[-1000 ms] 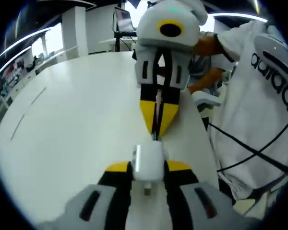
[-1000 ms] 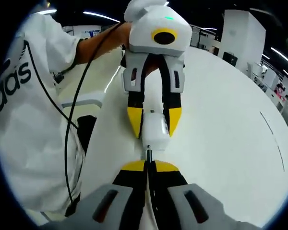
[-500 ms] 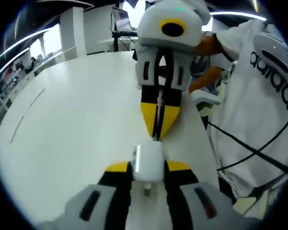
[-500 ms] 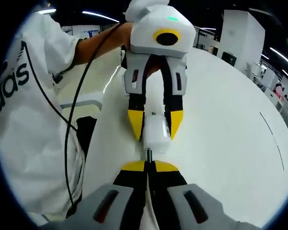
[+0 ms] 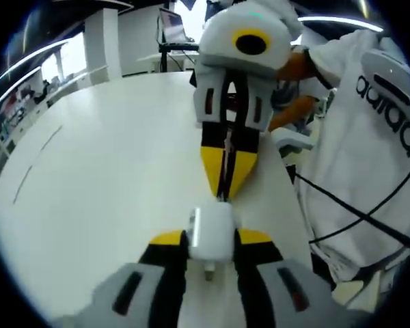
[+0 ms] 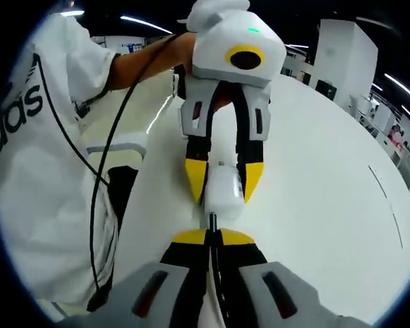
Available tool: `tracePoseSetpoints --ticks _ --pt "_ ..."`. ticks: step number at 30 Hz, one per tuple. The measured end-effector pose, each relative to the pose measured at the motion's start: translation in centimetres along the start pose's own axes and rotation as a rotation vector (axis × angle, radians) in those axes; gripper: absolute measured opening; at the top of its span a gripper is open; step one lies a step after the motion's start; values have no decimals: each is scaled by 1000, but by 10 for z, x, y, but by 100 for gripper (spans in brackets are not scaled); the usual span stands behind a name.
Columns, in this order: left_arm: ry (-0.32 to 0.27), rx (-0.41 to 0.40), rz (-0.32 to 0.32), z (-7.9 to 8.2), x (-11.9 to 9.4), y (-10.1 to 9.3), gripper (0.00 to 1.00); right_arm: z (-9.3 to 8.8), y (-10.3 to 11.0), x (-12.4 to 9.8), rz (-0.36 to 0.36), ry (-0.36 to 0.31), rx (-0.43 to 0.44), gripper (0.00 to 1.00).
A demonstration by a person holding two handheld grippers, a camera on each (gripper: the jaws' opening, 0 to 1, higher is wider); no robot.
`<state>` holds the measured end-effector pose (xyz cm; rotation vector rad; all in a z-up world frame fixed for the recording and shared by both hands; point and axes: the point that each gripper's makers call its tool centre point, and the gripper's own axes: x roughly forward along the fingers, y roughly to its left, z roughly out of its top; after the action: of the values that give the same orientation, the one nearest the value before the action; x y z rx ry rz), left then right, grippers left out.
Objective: Plug the desk Type‑C cable into the charger adapter.
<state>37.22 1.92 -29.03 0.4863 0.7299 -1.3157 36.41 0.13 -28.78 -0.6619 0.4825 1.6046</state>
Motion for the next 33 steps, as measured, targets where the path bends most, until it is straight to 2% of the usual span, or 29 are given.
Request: tracePoseSetpoints --ticks 3,7,9,14,18,21,24,33 --pt "-13 10 -1 1 -2 0 27 -1 0 0 6 -55 -12 4" --pt "-25 16 -3 3 -7 0 27 -9 1 4 16 -68 12 6" --pt "-29 23 -14 2 -8 2 26 -7 -3 2 16 -103 33 3" --pt "-40 25 -36 2 -10 9 25 -7 -6 1 34 -115 69 2" --pt "-42 -1 -28 2 -10 13 25 -6 -9 0 34 -101 123 1" --pt "-44 -18 -17 2 -9 13 24 -6 -17 0 20 -83 130 0" --pt "-44 -33 -7 1 -9 16 24 -5 -10 0 7 -70 163 0" --pt "-41 -64 -12 3 -1 7 25 -5 -7 1 -4 -38 201 0"
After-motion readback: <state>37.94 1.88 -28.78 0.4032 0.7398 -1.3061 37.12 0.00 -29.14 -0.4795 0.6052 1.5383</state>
